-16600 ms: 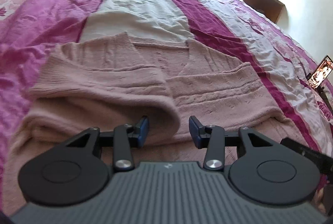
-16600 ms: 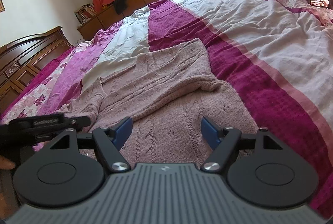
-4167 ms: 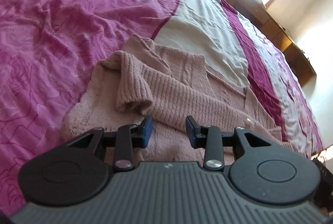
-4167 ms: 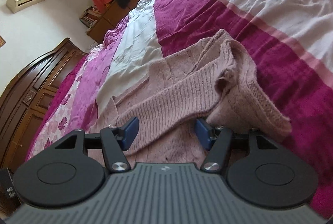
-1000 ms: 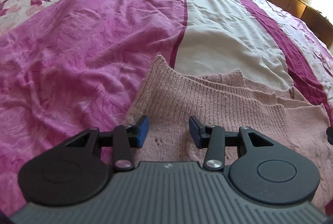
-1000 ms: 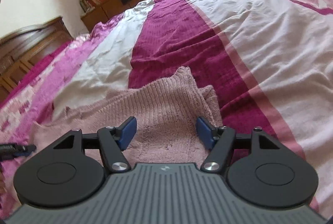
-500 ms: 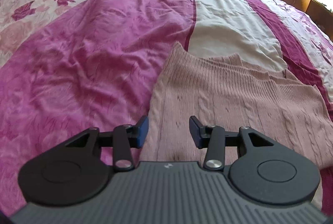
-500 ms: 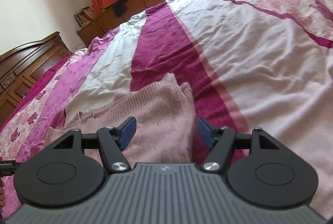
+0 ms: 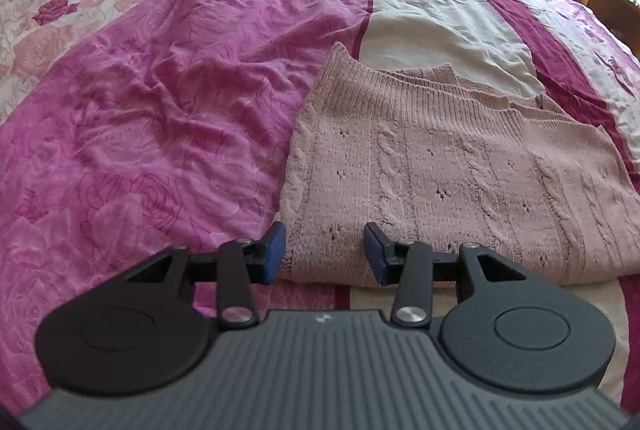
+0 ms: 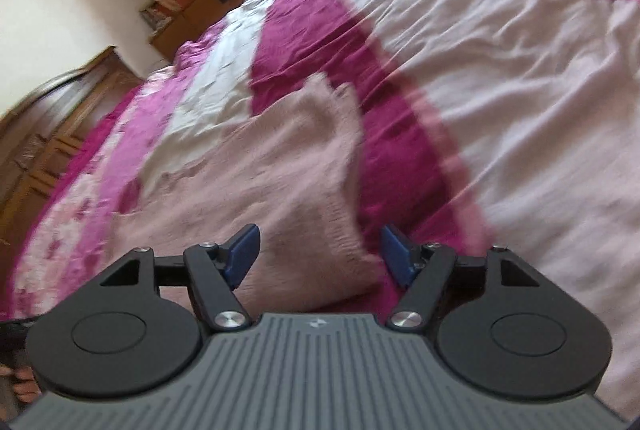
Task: Fold small clothes
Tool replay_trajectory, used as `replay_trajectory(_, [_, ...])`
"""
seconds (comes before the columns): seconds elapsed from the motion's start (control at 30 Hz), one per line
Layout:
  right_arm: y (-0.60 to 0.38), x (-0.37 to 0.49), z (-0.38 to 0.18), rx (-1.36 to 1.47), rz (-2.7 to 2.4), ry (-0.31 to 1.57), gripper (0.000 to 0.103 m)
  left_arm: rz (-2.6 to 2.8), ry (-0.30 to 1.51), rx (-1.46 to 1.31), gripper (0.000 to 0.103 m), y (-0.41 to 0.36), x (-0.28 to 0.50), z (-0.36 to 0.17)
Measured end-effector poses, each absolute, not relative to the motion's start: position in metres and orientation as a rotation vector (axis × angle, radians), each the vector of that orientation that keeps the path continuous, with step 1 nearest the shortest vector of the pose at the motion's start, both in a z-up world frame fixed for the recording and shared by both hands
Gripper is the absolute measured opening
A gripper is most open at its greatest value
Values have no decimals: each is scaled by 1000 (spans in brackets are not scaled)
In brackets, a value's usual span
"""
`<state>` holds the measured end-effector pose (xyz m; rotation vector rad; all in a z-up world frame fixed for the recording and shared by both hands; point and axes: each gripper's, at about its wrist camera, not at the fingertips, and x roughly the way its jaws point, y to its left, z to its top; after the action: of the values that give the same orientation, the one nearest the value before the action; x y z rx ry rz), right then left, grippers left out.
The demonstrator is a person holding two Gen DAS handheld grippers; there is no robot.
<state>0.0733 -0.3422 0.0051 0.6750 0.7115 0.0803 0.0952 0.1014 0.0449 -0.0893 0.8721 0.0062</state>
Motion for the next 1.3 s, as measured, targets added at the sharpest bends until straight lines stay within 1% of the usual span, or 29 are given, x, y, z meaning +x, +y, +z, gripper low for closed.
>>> replay_trajectory(0.13, [-336, 81, -2, 722, 94, 713, 75, 9, 874, -87, 45, 101, 95, 44])
replay_trajectory(0.37, [-338, 88, -9, 824, 102, 651, 75, 11, 879, -88, 45, 101, 95, 42])
replay_trajectory(0.4, [-339, 88, -10, 833, 102, 642, 72, 12, 880, -88, 45, 101, 95, 42])
replay_trajectory(0.5, [-340, 89, -13, 844, 77, 640, 47, 11, 881, -87, 45, 101, 96, 42])
replay_trajectory(0.53, [-341, 89, -16, 856, 72, 639, 43, 11, 882, -87, 45, 101, 96, 41])
replay_trajectory(0.67, [-344, 87, -20, 872, 69, 624, 42, 11, 882, -86, 45, 101, 96, 41])
replay_trajectory(0.9, [-341, 92, -21, 903, 47, 609, 51, 10, 884, -87, 45, 102, 96, 43])
replay_trajectory(1.03, [-339, 95, -20, 903, 31, 600, 51, 15, 884, -76, 45, 105, 95, 47])
replay_trajectory(1.07, [-338, 96, -20, 900, 26, 598, 50, 19, 883, -72, 45, 107, 94, 48])
replay_trajectory(1.1, [-337, 96, -20, 897, 19, 596, 48, 24, 883, -70, 45, 109, 94, 50])
replay_trajectory(1.13, [-337, 96, -19, 894, 14, 593, 41, 25, 882, -69, 45, 111, 93, 51])
replay_trajectory(1.2, [-337, 95, -18, 894, 7, 582, 36, 28, 885, -63, 45, 115, 93, 54])
replay_trajectory(1.3, [-337, 94, -14, 908, 6, 562, 32, 34, 891, -48, 45, 120, 93, 57])
